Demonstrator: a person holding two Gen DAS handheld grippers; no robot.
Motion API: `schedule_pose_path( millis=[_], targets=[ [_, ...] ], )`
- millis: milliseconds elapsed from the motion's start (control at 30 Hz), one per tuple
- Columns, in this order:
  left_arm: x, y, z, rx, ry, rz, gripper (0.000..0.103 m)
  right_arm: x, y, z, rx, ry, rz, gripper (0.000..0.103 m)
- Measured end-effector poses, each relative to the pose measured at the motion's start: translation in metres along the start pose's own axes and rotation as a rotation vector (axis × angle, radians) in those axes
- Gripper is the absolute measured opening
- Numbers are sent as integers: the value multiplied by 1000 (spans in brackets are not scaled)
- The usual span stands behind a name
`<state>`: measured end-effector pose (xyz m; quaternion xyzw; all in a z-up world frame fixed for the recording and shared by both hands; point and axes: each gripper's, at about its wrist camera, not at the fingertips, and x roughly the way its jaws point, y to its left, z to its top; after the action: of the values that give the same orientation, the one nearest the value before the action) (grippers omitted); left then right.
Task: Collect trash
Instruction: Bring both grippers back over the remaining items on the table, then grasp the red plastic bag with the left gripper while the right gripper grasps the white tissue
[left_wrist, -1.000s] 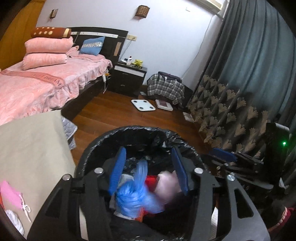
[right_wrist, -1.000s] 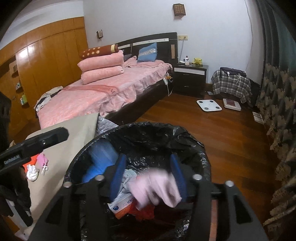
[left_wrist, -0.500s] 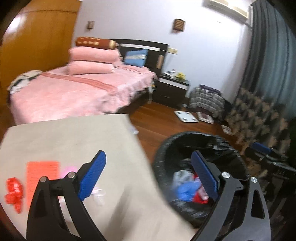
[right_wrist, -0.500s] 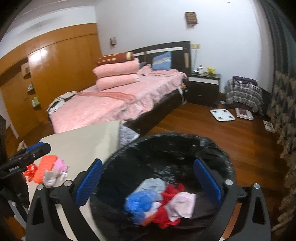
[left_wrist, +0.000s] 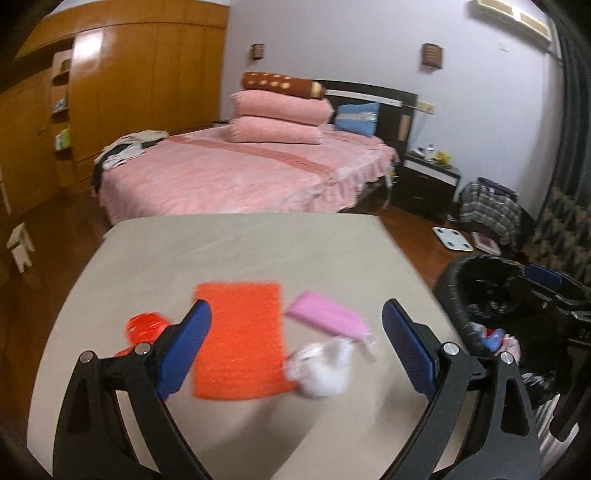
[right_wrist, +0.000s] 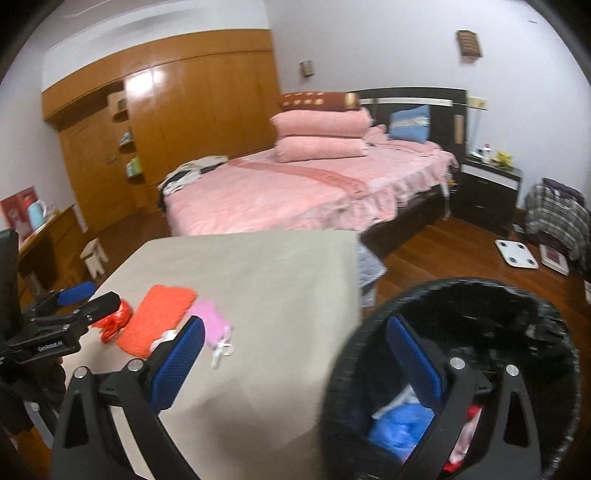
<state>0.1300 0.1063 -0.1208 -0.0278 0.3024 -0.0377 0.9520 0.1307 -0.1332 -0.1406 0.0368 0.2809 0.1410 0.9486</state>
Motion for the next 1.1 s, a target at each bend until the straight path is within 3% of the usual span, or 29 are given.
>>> schedule_pose_path(
  millis=[333,600,967,1100],
  targets=[
    [-1,68,-19,-55,31,135,91,51,62,-17,-40,80,83,95],
    [2,108,-34,-102,68,190,91,78,103,-32,-76,136,146,84],
    [39,132,-36,-125,139,166,89,109,127,-48,-125,233,176,73],
    [57,136,-34,-144,186,128,73,119,128,-51,-128,270,167,73]
  ],
)
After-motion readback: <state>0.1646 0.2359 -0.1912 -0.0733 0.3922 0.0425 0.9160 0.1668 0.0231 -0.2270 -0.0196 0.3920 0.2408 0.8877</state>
